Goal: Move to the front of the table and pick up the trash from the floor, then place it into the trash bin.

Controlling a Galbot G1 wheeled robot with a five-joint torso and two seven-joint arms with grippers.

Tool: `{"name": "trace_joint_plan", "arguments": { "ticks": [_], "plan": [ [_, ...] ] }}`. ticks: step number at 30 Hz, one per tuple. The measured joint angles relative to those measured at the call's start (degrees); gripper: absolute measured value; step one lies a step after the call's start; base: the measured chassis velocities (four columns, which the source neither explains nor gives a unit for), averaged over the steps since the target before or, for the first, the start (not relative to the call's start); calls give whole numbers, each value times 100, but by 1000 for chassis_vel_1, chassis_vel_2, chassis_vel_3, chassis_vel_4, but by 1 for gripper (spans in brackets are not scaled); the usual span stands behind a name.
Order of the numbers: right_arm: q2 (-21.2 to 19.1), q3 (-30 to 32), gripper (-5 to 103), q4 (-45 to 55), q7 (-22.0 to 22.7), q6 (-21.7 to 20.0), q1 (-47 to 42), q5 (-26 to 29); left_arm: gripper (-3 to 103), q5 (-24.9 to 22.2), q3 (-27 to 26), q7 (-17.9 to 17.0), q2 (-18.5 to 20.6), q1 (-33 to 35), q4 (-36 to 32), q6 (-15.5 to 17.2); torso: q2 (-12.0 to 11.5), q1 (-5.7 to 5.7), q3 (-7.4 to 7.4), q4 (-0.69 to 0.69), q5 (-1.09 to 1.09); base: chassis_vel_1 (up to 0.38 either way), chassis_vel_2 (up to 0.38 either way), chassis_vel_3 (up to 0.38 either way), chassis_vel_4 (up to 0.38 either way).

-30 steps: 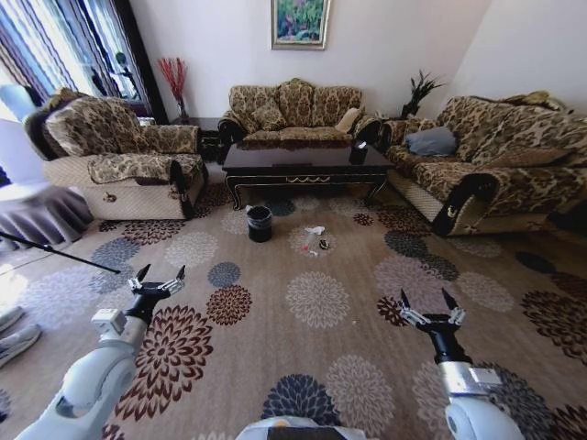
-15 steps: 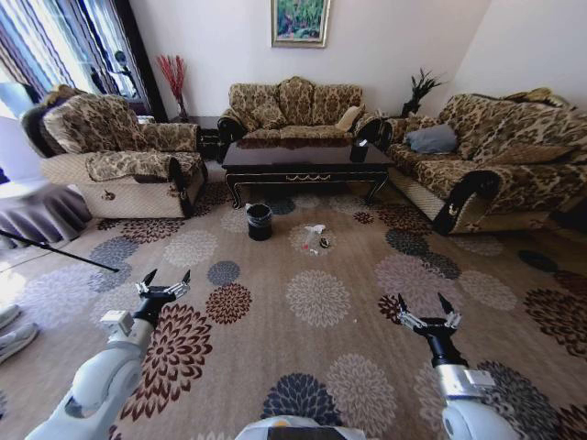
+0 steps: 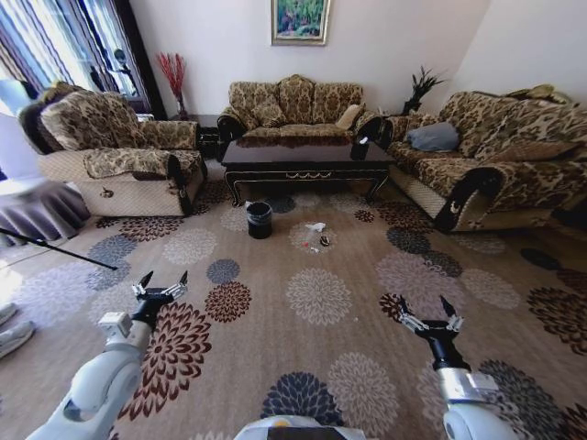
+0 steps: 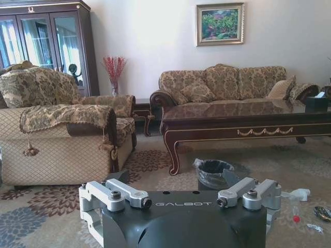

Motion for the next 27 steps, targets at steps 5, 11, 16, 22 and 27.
{"name": "trace_joint_plan", "arguments": {
  "ticks": [5,11,16,22,27],
  "plan": [
    [42,-42,100,-11,5,-4,-24,-43,100,-51,-18,-3,32,-10,63,-14,-105,-42,-66,1,0,0,0,0,0],
    [59,-15,100,-12,9,-4,-93,-78,100,21,80,-1,18,-39,141,-2,-261,-103,-159,2,1,0,0,0,0],
    [115,182,100,106,-7,-20,-225,-101,100,99,67,-8,171,124,260,-54,-373,-152,-224,2,-1,0,0,0,0],
    [483,293,100,395,-176,154,-628,-283,100,-121,-160,-105,522,384,565,-75,-539,-227,-316,-2,-1,0,0,0,0],
    [486,335,100,639,-184,50,-658,-313,100,-213,-182,-127,438,391,534,-11,-661,-274,-387,5,0,0,0,0,0]
  ]
}}
